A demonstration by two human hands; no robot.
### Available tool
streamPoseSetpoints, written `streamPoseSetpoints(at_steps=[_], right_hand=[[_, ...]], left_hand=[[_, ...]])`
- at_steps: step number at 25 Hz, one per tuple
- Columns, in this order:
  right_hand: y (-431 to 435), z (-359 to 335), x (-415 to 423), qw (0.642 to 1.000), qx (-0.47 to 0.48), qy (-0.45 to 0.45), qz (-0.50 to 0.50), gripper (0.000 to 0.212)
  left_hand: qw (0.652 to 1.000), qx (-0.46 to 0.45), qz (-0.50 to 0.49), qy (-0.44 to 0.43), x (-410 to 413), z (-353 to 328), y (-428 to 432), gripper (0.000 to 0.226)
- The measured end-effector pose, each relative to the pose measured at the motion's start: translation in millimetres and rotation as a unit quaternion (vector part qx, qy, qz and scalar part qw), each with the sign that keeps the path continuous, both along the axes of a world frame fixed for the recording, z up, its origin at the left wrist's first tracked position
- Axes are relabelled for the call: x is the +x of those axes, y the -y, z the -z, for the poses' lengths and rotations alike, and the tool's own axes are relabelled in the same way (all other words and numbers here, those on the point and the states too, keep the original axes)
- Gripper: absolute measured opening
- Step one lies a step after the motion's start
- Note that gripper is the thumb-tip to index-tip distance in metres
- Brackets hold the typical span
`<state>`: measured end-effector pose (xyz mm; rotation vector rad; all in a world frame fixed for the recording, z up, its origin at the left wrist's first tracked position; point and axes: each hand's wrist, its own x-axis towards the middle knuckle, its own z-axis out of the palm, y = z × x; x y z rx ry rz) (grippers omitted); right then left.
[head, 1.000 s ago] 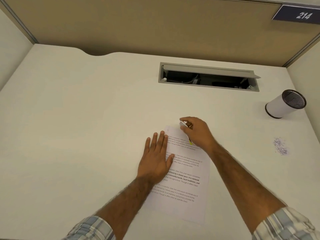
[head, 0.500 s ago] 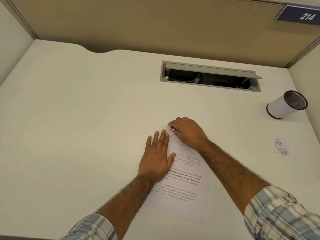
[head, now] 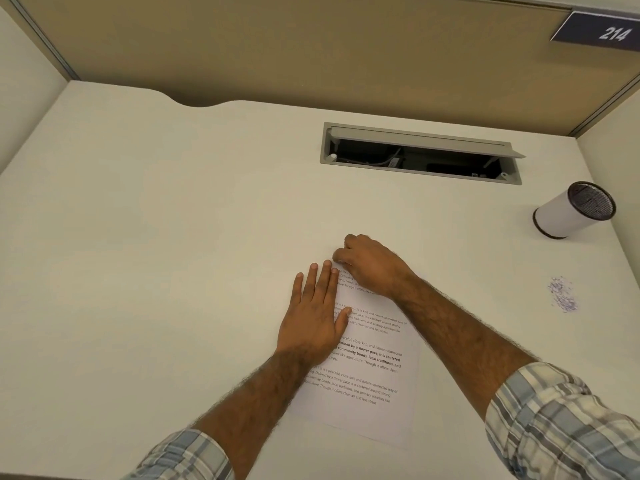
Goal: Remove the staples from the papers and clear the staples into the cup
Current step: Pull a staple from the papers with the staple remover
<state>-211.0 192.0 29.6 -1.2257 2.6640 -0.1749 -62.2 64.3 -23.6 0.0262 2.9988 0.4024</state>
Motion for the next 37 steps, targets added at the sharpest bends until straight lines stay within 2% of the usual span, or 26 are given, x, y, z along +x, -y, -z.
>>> streamPoseSetpoints(at_steps=[5, 10, 19, 25, 30, 34, 37], right_hand=[[7, -1, -5, 0.999, 0.045, 0.002, -0.022, 0.015], [10, -1, -6, 0.999, 0.048, 0.014, -0.017, 0.016], [7, -7, -19, 0.993, 0.001, 0.101, 0.059, 0.013], [-2, -10, -24, 0.990, -0.004, 0.111, 0.092, 0.012], [-9, -15, -31, 0.972, -0.040, 0.162, 0.167, 0.030], [-20, -17, -40, 0.964, -0.038, 0.176, 0.196, 0.020], [-27, -19, -43, 0.956, -0.069, 0.184, 0.216, 0.019]], left_hand=[[1.000, 0.002, 0.000, -0.002, 0, 0, -1, 0.076], [1.000, 0.003, -0.001, -0.003, 0, 0, -1, 0.076], [1.000, 0.006, -0.002, -0.008, 0, 0, -2, 0.075], [1.000, 0.011, -0.003, -0.004, 1, -1, -1, 0.075], [1.000, 0.015, -0.001, -0.006, 1, -2, -1, 0.075], [1.000, 0.016, -0.001, -0.012, 1, -1, -1, 0.075], [1.000, 0.014, -0.001, -0.010, 1, -1, 0, 0.075]])
